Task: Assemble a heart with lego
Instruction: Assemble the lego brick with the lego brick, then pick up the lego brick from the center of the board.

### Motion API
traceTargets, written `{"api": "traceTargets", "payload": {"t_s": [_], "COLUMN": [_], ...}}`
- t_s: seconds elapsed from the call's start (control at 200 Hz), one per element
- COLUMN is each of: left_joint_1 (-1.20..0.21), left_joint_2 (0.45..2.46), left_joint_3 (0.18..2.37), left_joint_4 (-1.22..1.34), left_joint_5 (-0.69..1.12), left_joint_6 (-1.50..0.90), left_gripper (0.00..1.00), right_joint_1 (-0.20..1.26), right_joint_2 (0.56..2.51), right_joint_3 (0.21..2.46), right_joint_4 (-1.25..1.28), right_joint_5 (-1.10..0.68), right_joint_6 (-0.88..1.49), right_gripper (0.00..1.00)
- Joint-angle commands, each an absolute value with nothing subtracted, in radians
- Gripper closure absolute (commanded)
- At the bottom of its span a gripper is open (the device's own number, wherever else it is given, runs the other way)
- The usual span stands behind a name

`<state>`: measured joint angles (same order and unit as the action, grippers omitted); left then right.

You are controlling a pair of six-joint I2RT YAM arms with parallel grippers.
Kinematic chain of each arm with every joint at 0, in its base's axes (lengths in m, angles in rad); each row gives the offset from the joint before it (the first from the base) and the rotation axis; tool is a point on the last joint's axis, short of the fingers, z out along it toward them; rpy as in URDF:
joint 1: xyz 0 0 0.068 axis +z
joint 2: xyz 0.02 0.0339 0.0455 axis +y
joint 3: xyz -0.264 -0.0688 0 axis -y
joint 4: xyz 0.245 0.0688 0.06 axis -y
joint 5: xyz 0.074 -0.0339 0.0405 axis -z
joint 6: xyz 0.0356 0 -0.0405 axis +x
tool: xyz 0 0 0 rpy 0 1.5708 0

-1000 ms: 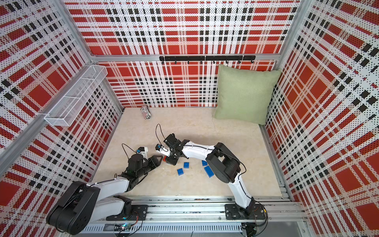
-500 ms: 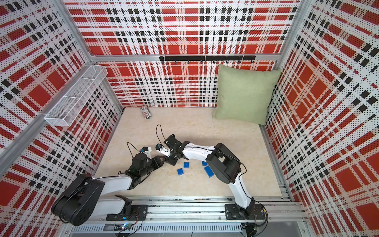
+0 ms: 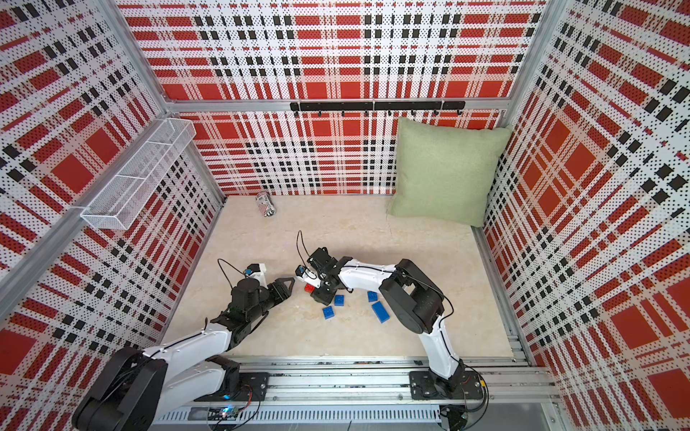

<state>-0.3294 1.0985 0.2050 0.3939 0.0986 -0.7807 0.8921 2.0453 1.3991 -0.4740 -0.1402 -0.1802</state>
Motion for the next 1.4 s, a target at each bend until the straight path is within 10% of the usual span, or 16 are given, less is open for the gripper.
{"api": "traceTargets", "payload": {"t_s": [0.0,0.531,1.393], "left_joint_1": [-0.324,-0.45,-0.509], "left_joint_2": [1.073,0.997,1.033], "left_joint_3": [0.241,0.304,0.301], "left_joint_4": [0.352,0.203,0.233], "left_joint_5": [0.075,-0.042,-0.092], "left_joint_6": [-0.773,-0.732,-0.744], "left_gripper": [0.37,0.35,0.35], "right_joint_1": [0.891,0.825,0.671], "right_joint_2": [1.959,1.675,1.961], "right_joint_3": [1.404,1.223,1.341], "right_joint_4": [-0.477,-0.499,-0.463], "right_joint_5": [-0.152,0.062,0.097], "right_joint_6": [-0.158,0.167,-0.066], "right_gripper": [0.31,0.21,0.21]}}
